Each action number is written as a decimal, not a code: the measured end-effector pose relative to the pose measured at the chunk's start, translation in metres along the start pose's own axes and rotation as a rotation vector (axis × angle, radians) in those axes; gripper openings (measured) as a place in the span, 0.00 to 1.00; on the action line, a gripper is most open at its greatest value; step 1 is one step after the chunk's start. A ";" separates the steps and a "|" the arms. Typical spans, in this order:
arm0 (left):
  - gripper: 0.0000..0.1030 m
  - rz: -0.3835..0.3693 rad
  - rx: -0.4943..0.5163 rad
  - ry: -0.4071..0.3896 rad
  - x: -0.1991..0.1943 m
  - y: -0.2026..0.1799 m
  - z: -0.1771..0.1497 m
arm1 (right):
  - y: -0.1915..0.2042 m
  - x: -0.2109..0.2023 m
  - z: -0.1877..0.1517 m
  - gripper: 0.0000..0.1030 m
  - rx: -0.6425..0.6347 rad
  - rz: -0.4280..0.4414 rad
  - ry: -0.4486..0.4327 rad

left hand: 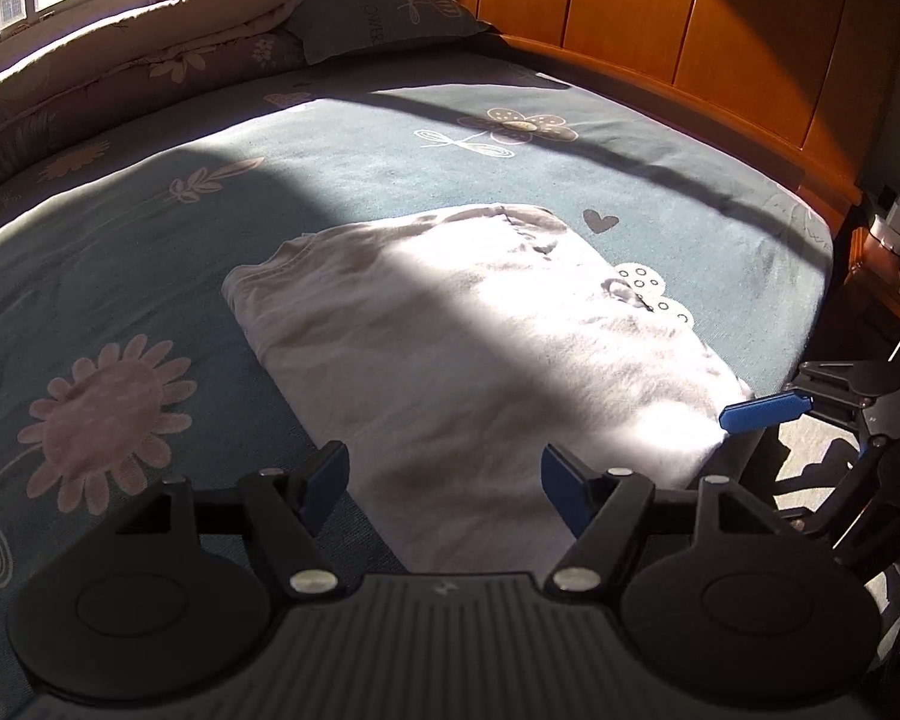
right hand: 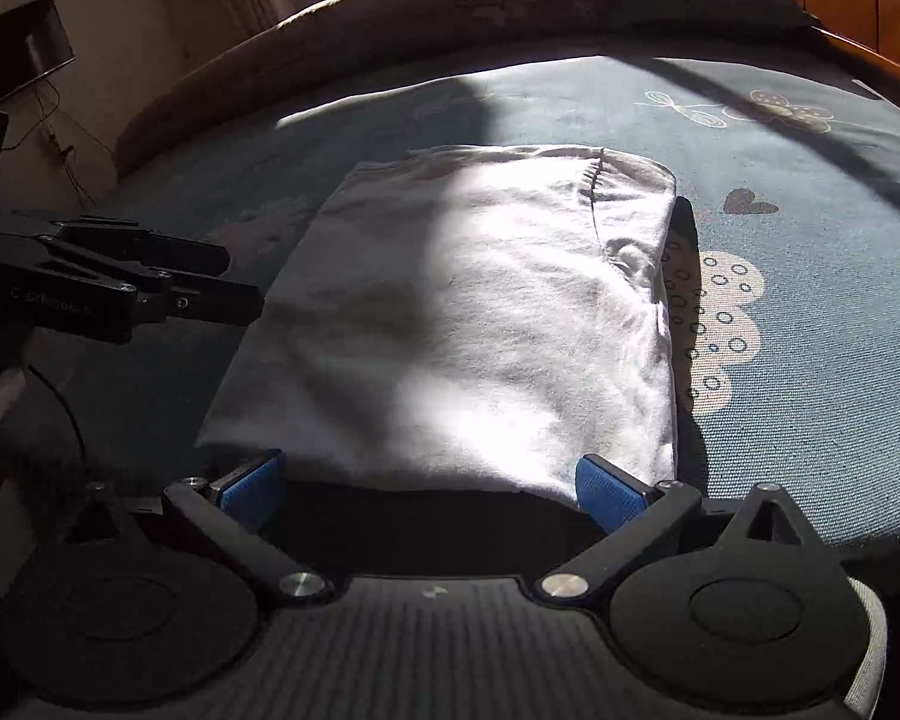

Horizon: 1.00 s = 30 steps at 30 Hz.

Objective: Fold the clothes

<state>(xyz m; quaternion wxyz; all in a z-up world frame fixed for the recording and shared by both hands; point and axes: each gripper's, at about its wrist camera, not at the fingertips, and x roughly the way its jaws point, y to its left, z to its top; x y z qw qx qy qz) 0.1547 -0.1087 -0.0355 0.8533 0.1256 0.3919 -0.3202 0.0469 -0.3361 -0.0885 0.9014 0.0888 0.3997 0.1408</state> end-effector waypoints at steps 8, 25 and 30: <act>0.75 0.035 -0.044 0.000 -0.011 0.005 -0.005 | 0.021 0.013 0.002 1.00 -0.018 0.068 0.031; 0.78 -0.005 0.008 0.021 -0.008 -0.015 -0.008 | -0.035 -0.014 0.000 1.00 0.169 0.050 -0.057; 0.78 -0.024 0.062 0.016 -0.010 -0.028 -0.003 | -0.059 -0.031 0.010 1.00 0.248 0.034 -0.121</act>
